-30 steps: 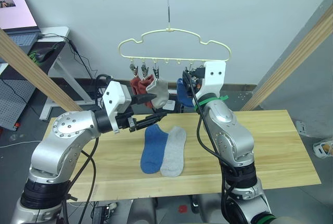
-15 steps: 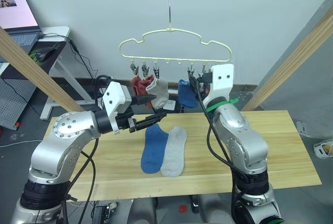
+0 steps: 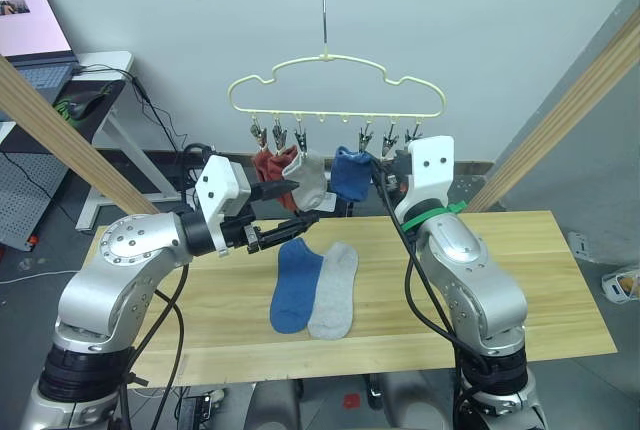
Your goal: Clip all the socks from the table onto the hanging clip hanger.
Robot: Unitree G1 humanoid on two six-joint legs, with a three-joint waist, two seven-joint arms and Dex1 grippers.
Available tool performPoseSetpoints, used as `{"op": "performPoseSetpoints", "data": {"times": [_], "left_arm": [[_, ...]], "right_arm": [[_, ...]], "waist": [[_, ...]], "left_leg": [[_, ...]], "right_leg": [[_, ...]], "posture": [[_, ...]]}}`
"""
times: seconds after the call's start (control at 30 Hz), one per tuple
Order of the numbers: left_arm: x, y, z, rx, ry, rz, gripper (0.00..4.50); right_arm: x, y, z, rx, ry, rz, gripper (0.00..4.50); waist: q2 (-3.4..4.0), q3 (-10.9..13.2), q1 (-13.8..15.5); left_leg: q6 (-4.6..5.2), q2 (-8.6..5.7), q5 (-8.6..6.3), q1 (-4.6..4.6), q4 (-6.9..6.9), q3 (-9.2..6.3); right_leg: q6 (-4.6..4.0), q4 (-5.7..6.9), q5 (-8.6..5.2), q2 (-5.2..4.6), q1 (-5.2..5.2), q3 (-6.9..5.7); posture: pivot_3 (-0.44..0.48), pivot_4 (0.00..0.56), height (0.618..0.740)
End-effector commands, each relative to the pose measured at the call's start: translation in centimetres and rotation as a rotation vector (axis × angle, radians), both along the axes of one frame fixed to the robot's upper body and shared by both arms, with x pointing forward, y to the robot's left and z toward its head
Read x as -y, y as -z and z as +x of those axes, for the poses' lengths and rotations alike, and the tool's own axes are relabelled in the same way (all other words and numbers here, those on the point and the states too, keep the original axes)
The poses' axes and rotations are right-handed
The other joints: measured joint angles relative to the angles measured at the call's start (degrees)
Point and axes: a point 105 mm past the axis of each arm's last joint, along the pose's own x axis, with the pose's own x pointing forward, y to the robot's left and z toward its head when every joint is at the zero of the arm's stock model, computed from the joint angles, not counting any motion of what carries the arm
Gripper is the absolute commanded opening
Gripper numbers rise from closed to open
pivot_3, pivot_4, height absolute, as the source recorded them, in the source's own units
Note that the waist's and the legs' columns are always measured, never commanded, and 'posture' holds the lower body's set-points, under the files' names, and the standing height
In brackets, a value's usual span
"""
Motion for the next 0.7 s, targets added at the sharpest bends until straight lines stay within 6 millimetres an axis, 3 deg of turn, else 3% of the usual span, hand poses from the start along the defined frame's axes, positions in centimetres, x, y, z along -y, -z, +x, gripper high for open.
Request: {"op": "performPoseSetpoints", "data": {"times": [0.03,0.7], "left_arm": [[0.0,-0.8,-0.1,0.047,0.009,-0.002,3.25],[0.2,-1.0,0.0,0.051,0.012,0.003,3.25]], "right_arm": [[0.1,-1.3,0.1,0.053,0.026,0.025,1.53],[0.2,-1.8,2.3,0.072,0.089,0.061,1.53]], "waist": [[0.00,0.00,0.00],[0.00,0.00,0.00]], "left_leg": [[0.00,0.00,0.00,0.00,0.00,0.00],[0.00,-0.01,0.00,0.00,-0.01,0.01]], "right_leg": [[0.00,0.00,0.00,-0.01,0.00,0.01],[-0.21,0.00,0.12,0.00,-0.01,-0.01]], "posture": [[-0.090,0.237,0.738],[-0.089,0.231,0.738]]}}
